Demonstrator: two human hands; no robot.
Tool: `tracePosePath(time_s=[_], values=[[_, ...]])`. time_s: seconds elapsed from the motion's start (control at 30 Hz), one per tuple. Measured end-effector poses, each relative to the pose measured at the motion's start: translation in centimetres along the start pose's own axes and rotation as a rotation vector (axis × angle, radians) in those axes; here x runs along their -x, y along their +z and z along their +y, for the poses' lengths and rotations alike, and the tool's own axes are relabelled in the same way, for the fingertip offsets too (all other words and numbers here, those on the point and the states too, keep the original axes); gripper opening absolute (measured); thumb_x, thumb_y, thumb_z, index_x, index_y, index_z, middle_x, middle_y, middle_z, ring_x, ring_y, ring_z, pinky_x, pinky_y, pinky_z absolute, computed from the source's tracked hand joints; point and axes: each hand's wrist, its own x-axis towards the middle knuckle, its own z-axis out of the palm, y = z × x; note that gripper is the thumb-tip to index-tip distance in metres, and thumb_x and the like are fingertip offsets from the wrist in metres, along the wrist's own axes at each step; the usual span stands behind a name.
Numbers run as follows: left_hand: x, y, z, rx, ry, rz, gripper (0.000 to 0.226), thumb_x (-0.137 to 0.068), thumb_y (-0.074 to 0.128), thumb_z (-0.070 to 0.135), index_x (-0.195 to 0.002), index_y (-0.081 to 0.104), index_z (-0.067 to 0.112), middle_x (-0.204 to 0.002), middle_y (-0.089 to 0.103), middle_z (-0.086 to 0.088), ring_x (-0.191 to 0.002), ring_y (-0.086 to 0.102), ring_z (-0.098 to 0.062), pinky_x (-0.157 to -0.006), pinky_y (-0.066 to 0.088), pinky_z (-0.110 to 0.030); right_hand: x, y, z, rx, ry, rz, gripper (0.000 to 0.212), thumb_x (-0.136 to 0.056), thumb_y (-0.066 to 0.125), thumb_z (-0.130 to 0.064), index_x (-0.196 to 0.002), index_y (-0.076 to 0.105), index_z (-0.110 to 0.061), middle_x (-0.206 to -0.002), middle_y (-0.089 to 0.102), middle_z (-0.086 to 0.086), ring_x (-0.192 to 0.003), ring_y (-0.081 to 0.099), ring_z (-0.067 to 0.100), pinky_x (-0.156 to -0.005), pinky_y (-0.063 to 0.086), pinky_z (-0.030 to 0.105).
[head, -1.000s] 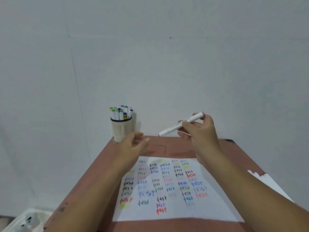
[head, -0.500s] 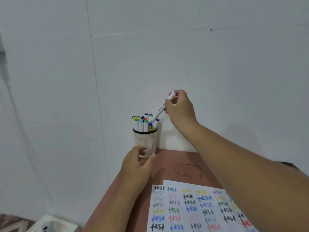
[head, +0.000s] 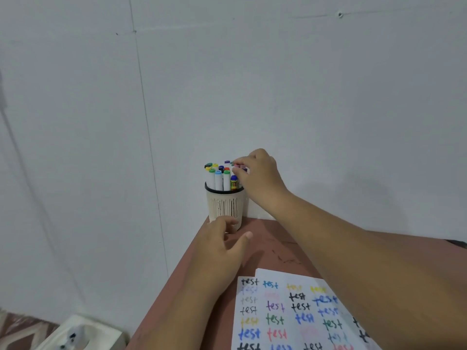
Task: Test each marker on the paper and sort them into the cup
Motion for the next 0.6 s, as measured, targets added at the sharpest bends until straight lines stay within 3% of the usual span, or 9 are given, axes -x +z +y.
tracePosePath(time_s=[0.17,0.3,0.47,0.6], values=[[0.4,-0.3,1.0,-0.006,0.045,-0.038,0.032,-0.086,0.064,0.056,-0.115,0.055,0.045,-0.109,0.057,0.023,-0.099,0.056,0.004,-0.078,0.047,-0.019,2.7,-3.1,-0.1,-0.107,0.070,-0.046,0.042,-0.106,0.056,-0.030,-0.147,0.056,-0.024,-0.137,0.051,0.002,-0.123,0.050,0.019,-0.104,0.042,0.031],[1.4,-0.1,3.0,-0.030,0.137,-0.109,0.040,-0.083,0.060,0.064,-0.119,0.054,0.047,-0.107,0.057,0.025,-0.101,0.052,0.008,-0.077,0.044,-0.019,7.4,-8.3,-0.1,-0.224,0.155,-0.096,0.038,-0.102,0.061,-0.030,-0.141,0.061,-0.031,-0.131,0.060,-0.009,-0.113,0.057,0.011,-0.092,0.045,0.026],[3.7,0.4,6.3,-0.105,0.220,-0.256,0.049,-0.079,0.058,0.072,-0.119,0.058,0.043,-0.112,0.058,0.025,-0.106,0.052,0.008,-0.088,0.049,-0.025,15.9,-14.5,0.9,-0.114,0.280,-0.228,0.030,-0.097,0.069,-0.036,-0.127,0.070,-0.035,-0.128,0.066,-0.017,-0.120,0.059,0.005,-0.098,0.046,0.026],[8.0,1.0,9.8,-0.255,0.290,-0.432,0.060,-0.081,0.056,0.075,-0.133,0.051,0.044,-0.129,0.051,0.029,-0.119,0.046,0.006,-0.100,0.043,-0.027,24.2,-18.0,2.0,0.027,0.384,-0.296,0.032,-0.097,0.067,-0.042,-0.129,0.066,-0.040,-0.132,0.060,-0.024,-0.110,0.064,0.004,-0.076,0.051,0.017]])
